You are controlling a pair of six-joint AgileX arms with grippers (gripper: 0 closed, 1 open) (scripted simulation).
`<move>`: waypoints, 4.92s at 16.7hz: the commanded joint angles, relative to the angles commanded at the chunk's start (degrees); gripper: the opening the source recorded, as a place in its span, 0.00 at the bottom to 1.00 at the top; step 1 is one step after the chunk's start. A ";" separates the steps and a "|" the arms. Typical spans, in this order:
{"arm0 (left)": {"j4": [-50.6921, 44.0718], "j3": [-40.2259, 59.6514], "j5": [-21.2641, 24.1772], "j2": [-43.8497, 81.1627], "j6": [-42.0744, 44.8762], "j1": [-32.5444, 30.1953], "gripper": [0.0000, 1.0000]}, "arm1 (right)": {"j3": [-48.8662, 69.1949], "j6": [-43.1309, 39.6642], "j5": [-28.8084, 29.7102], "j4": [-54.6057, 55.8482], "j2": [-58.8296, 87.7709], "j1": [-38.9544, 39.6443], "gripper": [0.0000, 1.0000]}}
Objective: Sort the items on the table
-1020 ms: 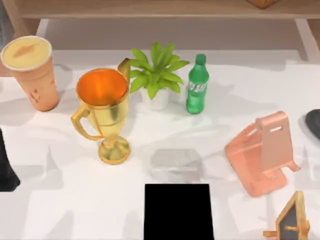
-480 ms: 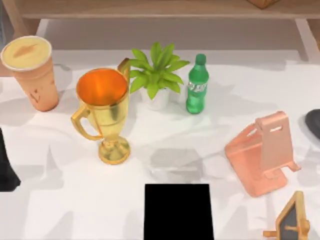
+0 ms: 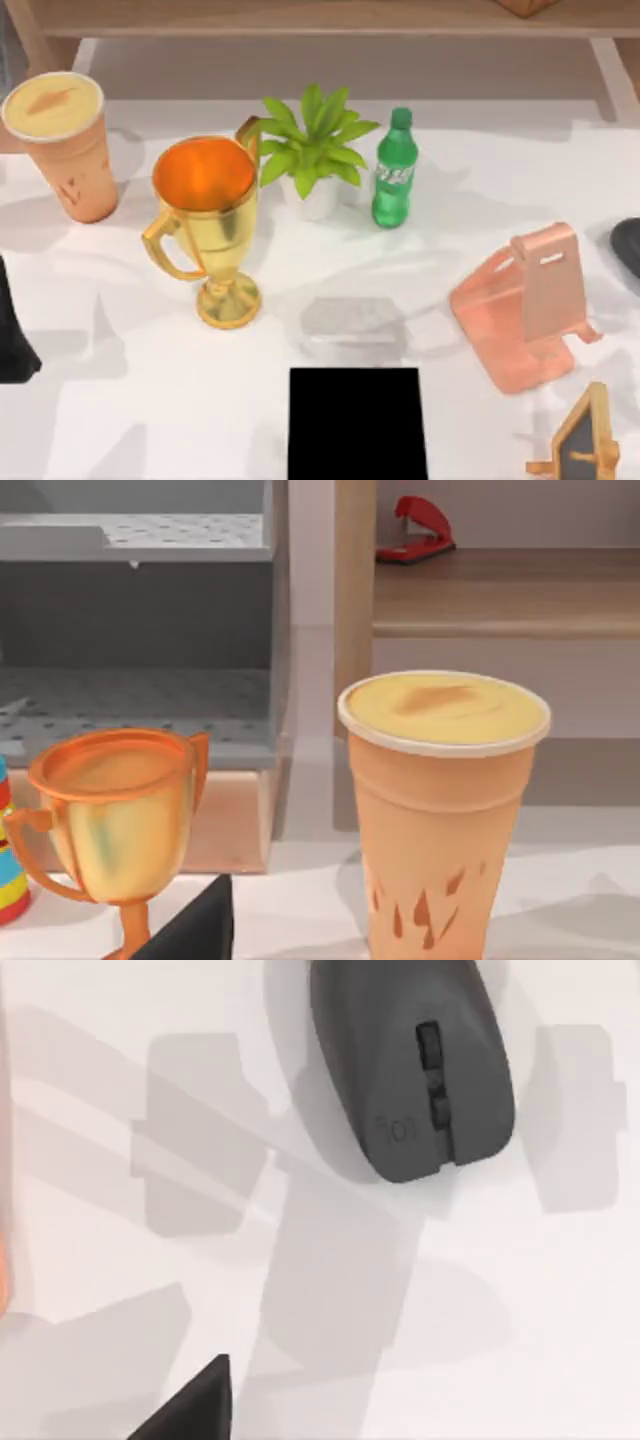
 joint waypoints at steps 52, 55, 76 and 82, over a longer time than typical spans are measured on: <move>0.00 0.00 0.00 0.00 0.00 0.00 1.00 | 33.72 -14.91 0.12 -6.96 55.69 1.09 0.00; 0.00 0.00 0.00 0.00 0.00 0.00 1.00 | 33.99 -14.36 -0.63 -7.97 54.12 1.13 0.00; 0.00 0.00 0.00 0.00 0.00 0.00 1.00 | 50.35 -22.93 -1.47 -25.45 45.99 7.01 0.00; 0.00 0.00 0.00 0.00 0.00 0.00 1.00 | 51.95 -46.22 -2.50 -19.05 42.06 22.13 0.00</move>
